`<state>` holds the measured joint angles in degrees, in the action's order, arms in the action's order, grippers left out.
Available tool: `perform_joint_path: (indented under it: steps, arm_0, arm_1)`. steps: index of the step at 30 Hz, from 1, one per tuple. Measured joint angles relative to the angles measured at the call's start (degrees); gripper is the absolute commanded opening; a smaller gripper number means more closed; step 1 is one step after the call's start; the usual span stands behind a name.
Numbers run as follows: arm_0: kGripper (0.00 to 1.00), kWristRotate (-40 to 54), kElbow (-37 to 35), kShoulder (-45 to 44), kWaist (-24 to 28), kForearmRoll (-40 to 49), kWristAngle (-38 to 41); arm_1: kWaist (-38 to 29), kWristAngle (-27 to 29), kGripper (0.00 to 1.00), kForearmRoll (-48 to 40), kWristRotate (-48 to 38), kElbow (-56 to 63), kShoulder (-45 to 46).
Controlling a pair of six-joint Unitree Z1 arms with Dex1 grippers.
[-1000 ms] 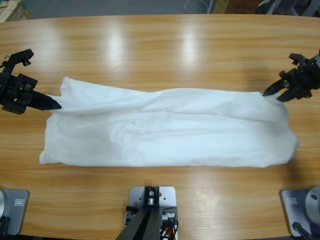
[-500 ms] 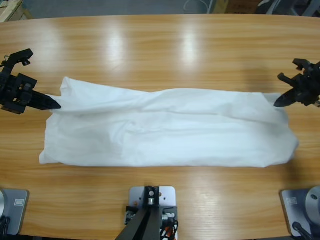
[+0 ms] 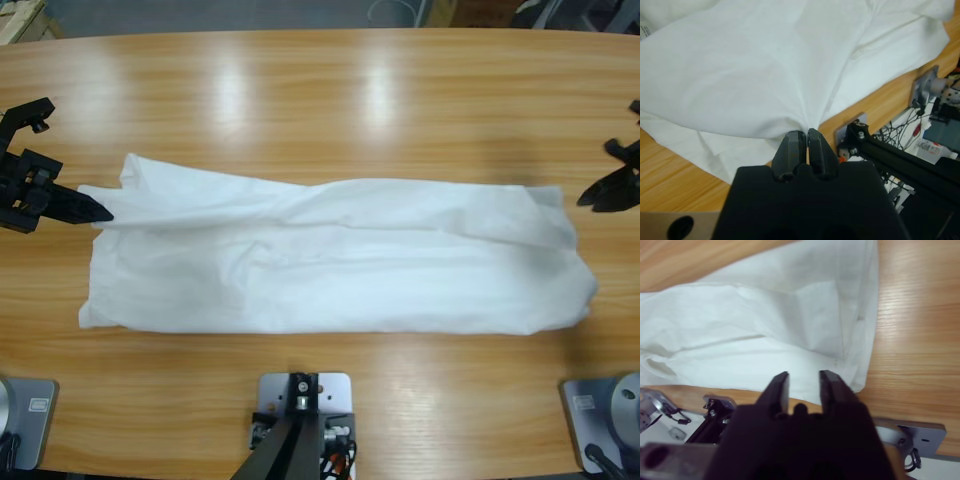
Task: Fold clothes
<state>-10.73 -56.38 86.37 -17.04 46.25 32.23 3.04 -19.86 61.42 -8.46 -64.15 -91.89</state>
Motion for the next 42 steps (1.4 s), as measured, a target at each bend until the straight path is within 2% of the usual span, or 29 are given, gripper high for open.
perform_joint_path:
  steps: [13, 32, 42]
  arm_0:
    - [0.000, 0.76, 1.15, 0.00, 0.01, 0.00, 0.02]
    - [0.000, 1.14, 1.45, 0.01, 0.02, 0.00, 0.13]
    - [0.000, 1.25, 1.45, 0.07, 0.01, 0.00, 0.13]
  arm_1:
    - [0.00, -0.05, 0.876, -0.41, 0.00, 0.01, 2.45]
    - [-0.07, -0.30, 0.875, -6.72, 0.93, 0.96, -6.75]
    - [-0.40, -0.49, 0.876, -7.33, 1.71, 2.49, -7.08]
